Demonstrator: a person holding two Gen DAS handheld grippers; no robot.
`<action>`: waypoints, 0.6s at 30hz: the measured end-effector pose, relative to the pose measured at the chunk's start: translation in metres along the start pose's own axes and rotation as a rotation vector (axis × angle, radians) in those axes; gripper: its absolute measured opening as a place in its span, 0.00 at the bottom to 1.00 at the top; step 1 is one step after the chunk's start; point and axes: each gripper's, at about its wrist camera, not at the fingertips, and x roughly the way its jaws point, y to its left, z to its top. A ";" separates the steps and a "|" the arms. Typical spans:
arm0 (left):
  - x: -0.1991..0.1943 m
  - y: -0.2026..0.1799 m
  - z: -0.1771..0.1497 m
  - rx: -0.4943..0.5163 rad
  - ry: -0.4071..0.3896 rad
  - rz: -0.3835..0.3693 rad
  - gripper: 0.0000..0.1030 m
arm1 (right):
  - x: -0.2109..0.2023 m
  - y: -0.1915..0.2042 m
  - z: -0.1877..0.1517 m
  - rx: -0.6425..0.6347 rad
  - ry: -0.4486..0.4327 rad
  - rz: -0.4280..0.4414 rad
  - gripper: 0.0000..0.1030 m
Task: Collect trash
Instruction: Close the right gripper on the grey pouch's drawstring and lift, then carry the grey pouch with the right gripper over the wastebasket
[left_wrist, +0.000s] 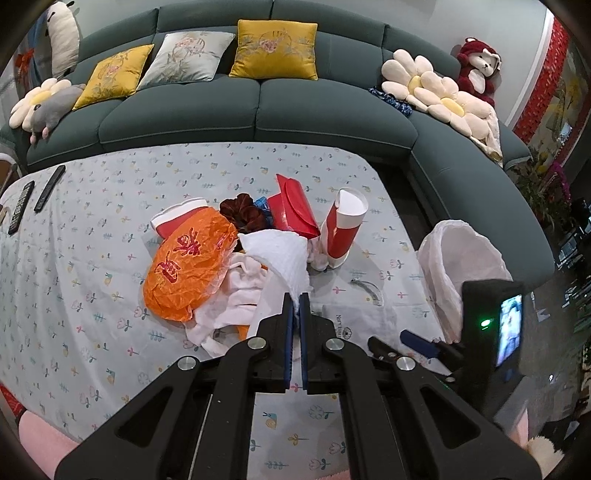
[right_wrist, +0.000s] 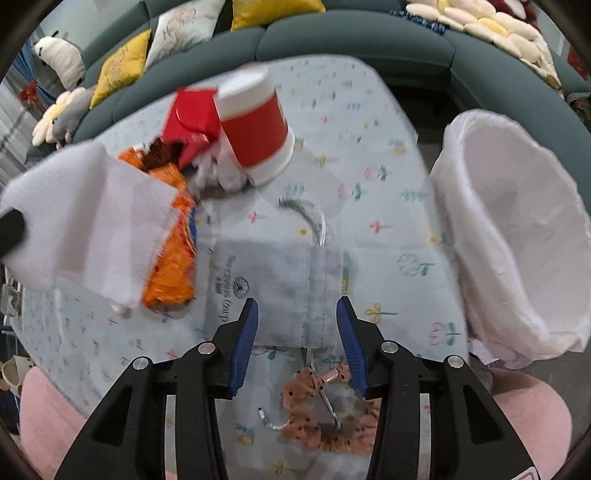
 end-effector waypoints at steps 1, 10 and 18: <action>0.002 0.000 0.001 -0.001 0.004 0.001 0.03 | 0.005 0.000 -0.001 -0.001 0.011 -0.001 0.39; 0.011 -0.007 0.003 0.012 0.015 0.004 0.03 | 0.003 0.002 -0.005 -0.001 0.009 0.005 0.06; 0.000 -0.025 0.009 0.039 -0.015 -0.001 0.03 | -0.062 0.003 0.009 0.027 -0.131 0.067 0.06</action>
